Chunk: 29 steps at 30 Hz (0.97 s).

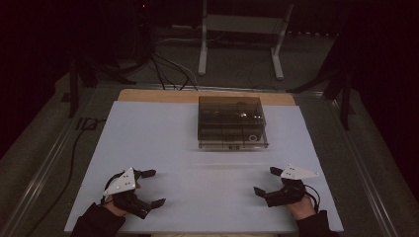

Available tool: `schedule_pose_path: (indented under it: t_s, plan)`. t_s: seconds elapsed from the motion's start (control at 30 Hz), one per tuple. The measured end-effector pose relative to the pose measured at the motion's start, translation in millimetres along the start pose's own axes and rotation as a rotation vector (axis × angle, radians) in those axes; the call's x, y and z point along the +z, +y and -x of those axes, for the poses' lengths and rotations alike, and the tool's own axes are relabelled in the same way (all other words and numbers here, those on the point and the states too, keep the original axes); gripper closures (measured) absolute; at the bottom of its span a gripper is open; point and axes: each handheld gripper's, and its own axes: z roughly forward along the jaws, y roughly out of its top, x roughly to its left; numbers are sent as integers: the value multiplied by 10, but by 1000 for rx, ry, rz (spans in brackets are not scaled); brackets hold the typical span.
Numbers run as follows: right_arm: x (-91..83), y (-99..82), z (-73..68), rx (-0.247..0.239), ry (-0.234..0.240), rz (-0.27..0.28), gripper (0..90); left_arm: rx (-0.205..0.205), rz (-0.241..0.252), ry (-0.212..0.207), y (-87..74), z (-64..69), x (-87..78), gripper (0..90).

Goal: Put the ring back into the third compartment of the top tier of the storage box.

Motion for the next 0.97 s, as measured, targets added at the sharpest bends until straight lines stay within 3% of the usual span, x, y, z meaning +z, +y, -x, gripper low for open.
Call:
schedule_pose_path:
  t_s: [0.13, 0.63, 0.97]
  plan:
    - [-96, -54, 60, 34, -26, 14, 0, 0, 1, -1, 1, 2, 1, 7]
    - [-422, -275, 159, 91, -133, 33, 0, -3, 1, -3, -2, -3, 1, 7]
    - [-360, -297, 147, 73, -132, 6, 0, -3, 2, -3, -1, -7, 4, 7]
